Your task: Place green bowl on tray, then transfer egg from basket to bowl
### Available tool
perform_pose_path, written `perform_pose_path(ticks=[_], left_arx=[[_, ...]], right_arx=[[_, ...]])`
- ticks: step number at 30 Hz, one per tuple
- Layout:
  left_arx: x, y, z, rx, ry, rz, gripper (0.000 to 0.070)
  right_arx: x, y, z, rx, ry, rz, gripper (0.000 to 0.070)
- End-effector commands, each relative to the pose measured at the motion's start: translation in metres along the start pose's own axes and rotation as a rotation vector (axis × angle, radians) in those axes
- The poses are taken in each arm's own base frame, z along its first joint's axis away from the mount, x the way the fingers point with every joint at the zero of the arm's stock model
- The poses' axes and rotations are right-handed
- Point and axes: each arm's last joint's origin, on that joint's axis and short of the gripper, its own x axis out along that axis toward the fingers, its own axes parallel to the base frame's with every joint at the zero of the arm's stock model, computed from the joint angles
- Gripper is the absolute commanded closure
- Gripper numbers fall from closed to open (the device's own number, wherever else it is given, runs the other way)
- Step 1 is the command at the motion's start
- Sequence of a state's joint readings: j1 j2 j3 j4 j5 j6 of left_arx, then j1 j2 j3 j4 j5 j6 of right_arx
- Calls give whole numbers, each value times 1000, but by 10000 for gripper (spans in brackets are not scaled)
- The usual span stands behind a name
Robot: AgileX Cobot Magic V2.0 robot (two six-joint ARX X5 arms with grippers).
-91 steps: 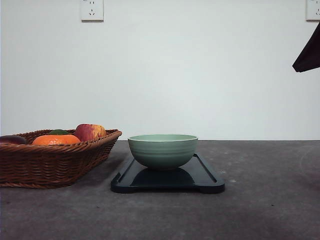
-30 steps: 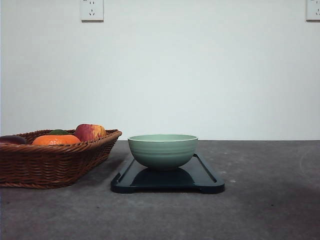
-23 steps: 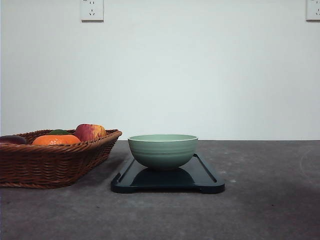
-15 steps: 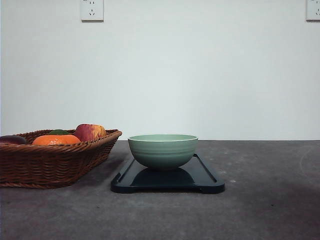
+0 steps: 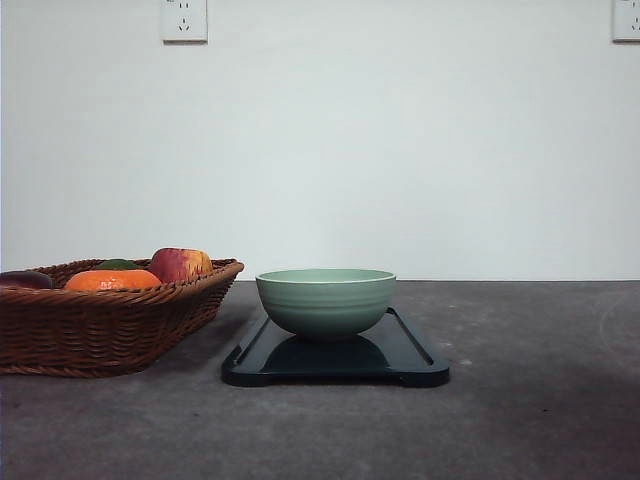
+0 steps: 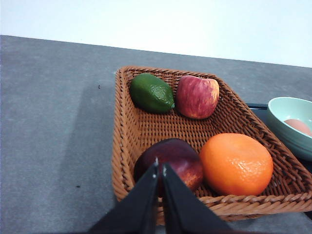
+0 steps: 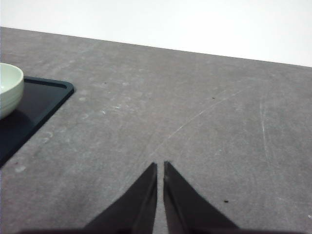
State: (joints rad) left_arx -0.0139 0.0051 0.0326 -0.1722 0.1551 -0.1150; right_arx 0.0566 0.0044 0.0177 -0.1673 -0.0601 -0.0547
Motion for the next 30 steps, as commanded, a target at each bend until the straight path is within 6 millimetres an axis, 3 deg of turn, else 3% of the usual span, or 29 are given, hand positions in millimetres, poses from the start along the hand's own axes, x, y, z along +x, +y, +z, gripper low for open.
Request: perform_pose_path(ticks=[1, 30], left_arx=[[2, 1, -7, 13, 23, 4, 700], [2, 1, -7, 13, 23, 4, 700]], right_arx=[[1, 0, -1, 10, -4, 1, 683], [1, 0, -1, 10, -4, 1, 683]])
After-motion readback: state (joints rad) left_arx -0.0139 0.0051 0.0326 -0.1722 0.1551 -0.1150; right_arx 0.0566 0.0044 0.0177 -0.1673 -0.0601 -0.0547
